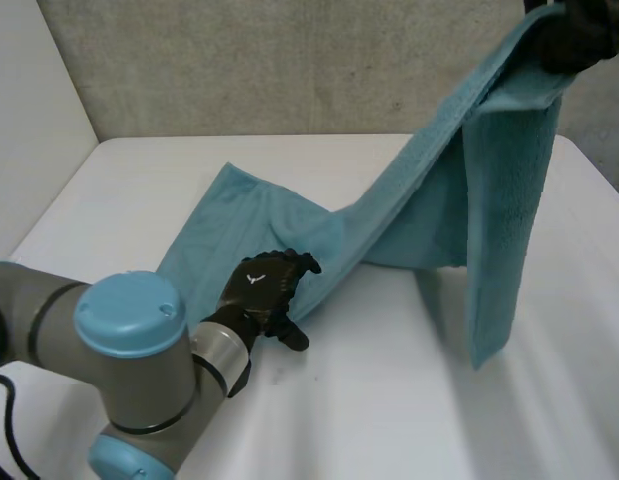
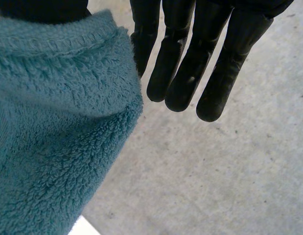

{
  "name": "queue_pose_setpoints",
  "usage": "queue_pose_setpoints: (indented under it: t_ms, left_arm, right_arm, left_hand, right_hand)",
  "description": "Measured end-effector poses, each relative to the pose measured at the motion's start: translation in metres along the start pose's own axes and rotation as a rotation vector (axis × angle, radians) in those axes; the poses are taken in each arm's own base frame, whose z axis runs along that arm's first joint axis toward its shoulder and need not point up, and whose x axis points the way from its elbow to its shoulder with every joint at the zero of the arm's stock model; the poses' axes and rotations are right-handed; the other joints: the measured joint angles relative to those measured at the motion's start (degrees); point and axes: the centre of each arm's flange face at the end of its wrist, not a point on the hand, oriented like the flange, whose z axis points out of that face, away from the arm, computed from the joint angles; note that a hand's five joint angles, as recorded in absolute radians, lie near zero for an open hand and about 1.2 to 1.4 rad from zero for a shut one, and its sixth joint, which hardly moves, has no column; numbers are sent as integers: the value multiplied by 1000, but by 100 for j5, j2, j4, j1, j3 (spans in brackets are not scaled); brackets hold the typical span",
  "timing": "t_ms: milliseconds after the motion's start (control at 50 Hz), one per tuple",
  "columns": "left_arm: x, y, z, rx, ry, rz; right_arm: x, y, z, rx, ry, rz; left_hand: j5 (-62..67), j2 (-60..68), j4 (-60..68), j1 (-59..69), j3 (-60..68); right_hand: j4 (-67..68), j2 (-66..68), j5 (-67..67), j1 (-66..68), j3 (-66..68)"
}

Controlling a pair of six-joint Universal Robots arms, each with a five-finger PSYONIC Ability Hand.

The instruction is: Fold the laundry

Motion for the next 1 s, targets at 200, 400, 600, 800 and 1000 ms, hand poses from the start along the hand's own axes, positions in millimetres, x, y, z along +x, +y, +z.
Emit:
queue_pose_setpoints:
  t_ms: [200, 400, 600, 800, 1000]
  left_arm:
    - [-36, -7, 27, 82, -229, 82]
    - [-135, -20, 26, 51, -537, 228]
    - [-167, -16, 3, -35, -488, 344]
    - [-166, -64, -28, 95, -450, 372]
    - [-153, -79, -58, 49, -433, 433]
  right_arm:
    - [4, -4, -3, 9, 14, -4]
    - [12, 10, 1, -31, 38, -22]
    - [15, 39, 12, -116, 40, -34]
    - [-2, 83, 3, -317, -69, -108]
    - [-5, 125, -32, -602, -246, -358]
  left_hand:
    - [784, 665, 752, 668, 671]
    - [1583, 1583, 1628, 1579, 1573]
    - [4369, 4582, 4620, 4255, 4537]
    - [4369, 4618, 4640, 4255, 4565]
    - [4369, 4620, 4640, 4255, 4566]
  right_hand:
    - [0, 0, 0, 0, 0]
    - [0, 0, 0, 0, 0]
    - [0, 0, 0, 0, 0]
    - [0, 0, 0, 0, -1]
    - [0, 0, 2, -1, 0]
